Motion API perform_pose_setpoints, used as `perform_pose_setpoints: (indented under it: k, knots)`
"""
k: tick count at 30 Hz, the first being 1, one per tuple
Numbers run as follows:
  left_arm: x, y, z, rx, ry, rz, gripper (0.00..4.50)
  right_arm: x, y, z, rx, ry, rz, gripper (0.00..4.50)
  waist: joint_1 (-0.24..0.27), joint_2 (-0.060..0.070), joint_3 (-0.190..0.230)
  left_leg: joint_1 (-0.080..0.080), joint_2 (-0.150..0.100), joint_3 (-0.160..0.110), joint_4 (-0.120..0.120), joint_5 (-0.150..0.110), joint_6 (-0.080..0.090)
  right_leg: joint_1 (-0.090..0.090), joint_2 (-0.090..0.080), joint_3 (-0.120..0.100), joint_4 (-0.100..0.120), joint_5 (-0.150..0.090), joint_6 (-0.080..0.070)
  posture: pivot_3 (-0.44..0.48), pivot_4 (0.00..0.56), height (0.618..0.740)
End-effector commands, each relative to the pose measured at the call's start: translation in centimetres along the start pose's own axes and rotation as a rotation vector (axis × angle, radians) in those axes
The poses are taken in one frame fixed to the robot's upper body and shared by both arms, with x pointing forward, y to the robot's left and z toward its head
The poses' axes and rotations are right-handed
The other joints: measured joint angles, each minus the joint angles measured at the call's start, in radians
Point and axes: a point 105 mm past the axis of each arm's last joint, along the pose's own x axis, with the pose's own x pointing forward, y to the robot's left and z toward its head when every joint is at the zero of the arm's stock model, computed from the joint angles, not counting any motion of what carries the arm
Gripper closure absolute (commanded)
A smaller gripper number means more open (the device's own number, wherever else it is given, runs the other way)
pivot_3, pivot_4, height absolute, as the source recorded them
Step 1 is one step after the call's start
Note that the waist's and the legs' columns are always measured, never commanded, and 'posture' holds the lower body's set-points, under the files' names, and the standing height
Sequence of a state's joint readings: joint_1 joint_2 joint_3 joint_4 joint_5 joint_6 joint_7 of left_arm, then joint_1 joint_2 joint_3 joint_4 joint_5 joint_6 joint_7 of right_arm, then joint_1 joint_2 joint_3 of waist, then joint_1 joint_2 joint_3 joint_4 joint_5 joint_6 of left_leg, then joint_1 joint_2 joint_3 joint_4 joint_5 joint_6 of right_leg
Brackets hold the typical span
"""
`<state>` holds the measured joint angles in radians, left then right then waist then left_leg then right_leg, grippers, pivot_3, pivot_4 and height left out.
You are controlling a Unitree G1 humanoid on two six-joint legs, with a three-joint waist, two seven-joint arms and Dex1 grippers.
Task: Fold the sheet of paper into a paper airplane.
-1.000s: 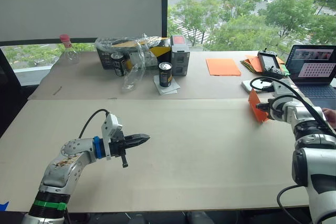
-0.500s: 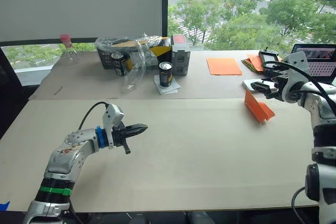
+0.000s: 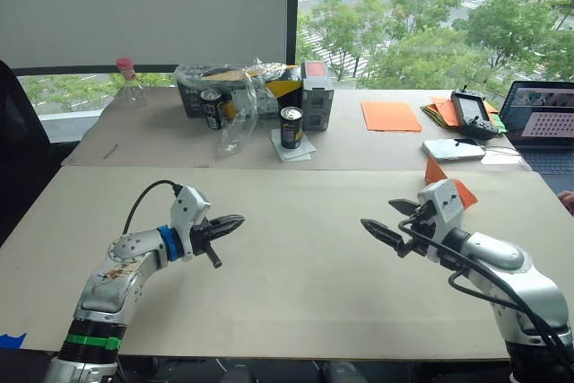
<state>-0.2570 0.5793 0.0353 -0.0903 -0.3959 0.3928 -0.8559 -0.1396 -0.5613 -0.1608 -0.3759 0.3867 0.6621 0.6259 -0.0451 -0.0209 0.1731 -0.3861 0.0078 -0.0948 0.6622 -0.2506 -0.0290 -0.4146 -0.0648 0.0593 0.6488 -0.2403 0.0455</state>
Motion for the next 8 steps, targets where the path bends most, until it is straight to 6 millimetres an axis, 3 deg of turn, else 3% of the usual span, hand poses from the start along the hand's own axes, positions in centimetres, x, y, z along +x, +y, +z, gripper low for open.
perform_pose_setpoints:
  k: [1, 3, 8]
  knots:
    - [-0.1, -0.3, 0.7, 0.043, -0.031, 0.026, 4.5, 0.0, 0.5, 0.4, -0.002, -0.033, -0.018, 0.01, -0.019, 0.003, 0.001, 0.0, -0.009, -0.015, -0.001, 0.003, 0.003, 0.005, -0.009, -0.015, 0.0, -0.004, 0.001, 0.0, 0.15, 0.734]
    - [-0.1, -0.5, 0.1, 0.038, -0.028, 0.04, 4.5, 0.2, 1.0, 0.1, -0.022, -0.032, -0.003, 0.01, -0.023, 0.006, 0.0, 0.002, -0.02, -0.035, -0.003, 0.007, 0.002, 0.014, -0.017, -0.03, 0.0, -0.008, 0.004, 0.0, 0.15, 0.734]
    - [-0.2, -1.6, -1.9, -0.048, 0.057, 0.027, 4.5, 0.5, 1.9, -0.5, -0.026, -0.041, 0.001, 0.01, -0.006, 0.006, 0.0, 0.002, -0.013, -0.027, -0.003, 0.009, -0.001, 0.011, -0.013, -0.025, 0.0, -0.008, 0.002, 0.0, 0.15, 0.734]
